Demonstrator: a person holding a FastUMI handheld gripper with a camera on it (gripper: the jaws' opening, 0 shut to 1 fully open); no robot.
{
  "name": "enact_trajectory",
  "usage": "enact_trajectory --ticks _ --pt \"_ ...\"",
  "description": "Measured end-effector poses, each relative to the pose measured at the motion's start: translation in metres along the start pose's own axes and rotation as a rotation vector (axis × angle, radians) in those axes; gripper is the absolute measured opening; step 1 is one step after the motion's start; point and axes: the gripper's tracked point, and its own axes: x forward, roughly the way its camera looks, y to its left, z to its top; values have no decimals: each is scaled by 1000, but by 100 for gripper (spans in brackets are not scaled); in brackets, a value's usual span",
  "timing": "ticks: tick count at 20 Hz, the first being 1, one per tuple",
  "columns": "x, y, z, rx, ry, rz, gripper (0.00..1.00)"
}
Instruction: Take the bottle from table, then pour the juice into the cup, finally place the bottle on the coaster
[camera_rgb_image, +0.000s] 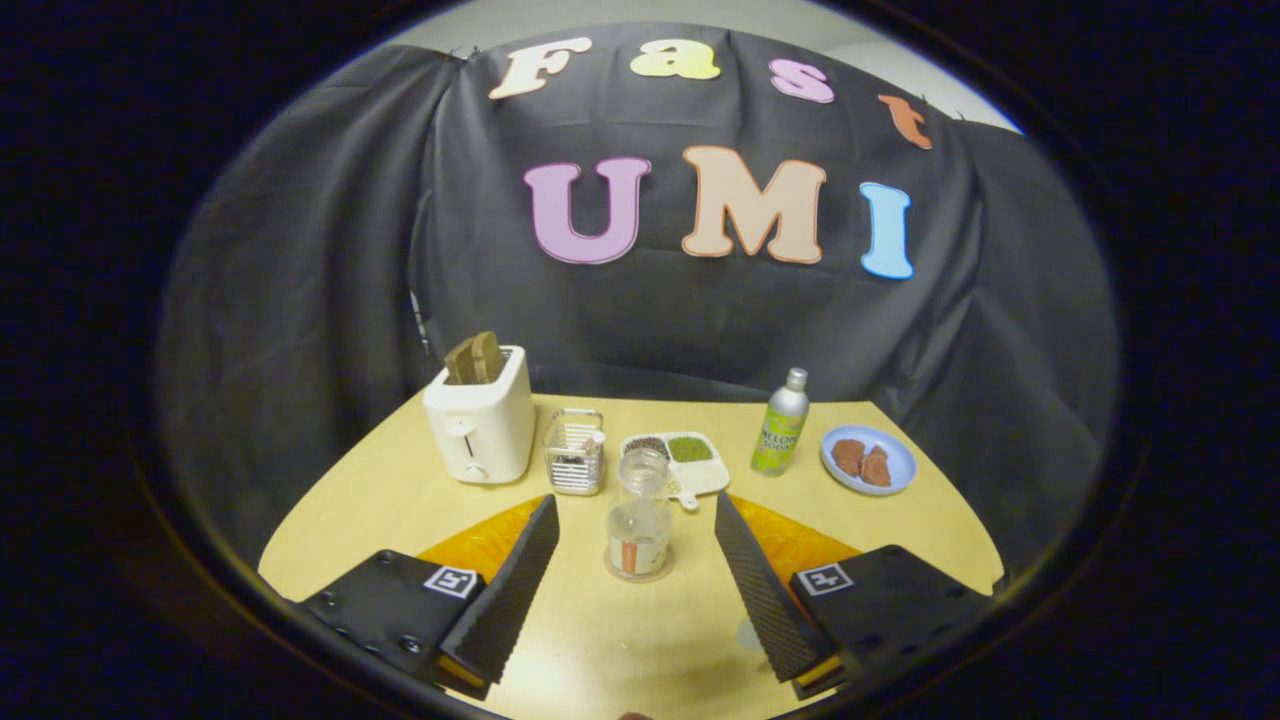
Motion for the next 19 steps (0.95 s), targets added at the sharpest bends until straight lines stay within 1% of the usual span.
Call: enact_trajectory --ticks 2,4,9,15,19 --pt "-12 -13 11 -24 -18 -20 99" --pt "-17 -19 9 -51 -12 -33 99" --pt "-28 -19 1 -69 11 -10 99" --pt "-41 -26 0 -38 5 21 99" --pt "-52 -40 3 -21 -8 29 99"
